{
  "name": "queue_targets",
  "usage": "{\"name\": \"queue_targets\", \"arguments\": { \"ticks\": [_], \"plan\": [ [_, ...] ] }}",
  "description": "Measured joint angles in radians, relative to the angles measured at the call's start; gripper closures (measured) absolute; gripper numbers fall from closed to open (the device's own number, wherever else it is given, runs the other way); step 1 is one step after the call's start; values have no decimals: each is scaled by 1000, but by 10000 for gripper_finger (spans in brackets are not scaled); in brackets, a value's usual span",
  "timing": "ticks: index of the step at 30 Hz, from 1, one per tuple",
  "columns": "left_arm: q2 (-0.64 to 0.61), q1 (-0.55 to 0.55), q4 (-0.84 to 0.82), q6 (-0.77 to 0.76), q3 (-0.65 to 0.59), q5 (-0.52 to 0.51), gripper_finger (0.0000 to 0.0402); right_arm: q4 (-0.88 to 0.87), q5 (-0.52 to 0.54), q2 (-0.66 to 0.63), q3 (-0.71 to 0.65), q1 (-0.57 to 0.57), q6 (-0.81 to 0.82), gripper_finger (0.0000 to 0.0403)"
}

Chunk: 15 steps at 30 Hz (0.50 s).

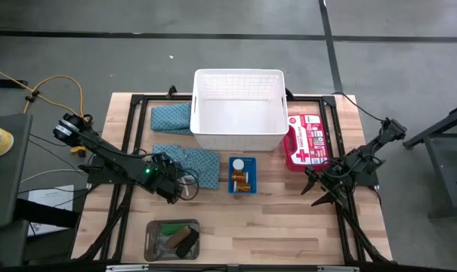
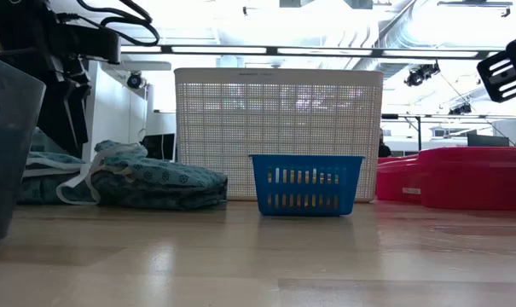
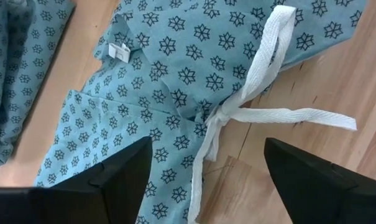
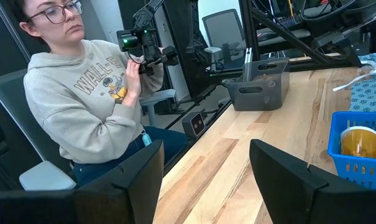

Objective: Pick & place medical supplies in basket/bin
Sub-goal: Put the bottom blue patient gown into the laundry organizer

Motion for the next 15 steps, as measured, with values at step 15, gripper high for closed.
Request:
{"name": "queue_targets", "arguments": {
  "ticks": [15],
  "plan": [
    [19, 39, 31, 88, -62, -26, 97, 0, 0, 0, 0, 0, 0, 177]
  ]
}}
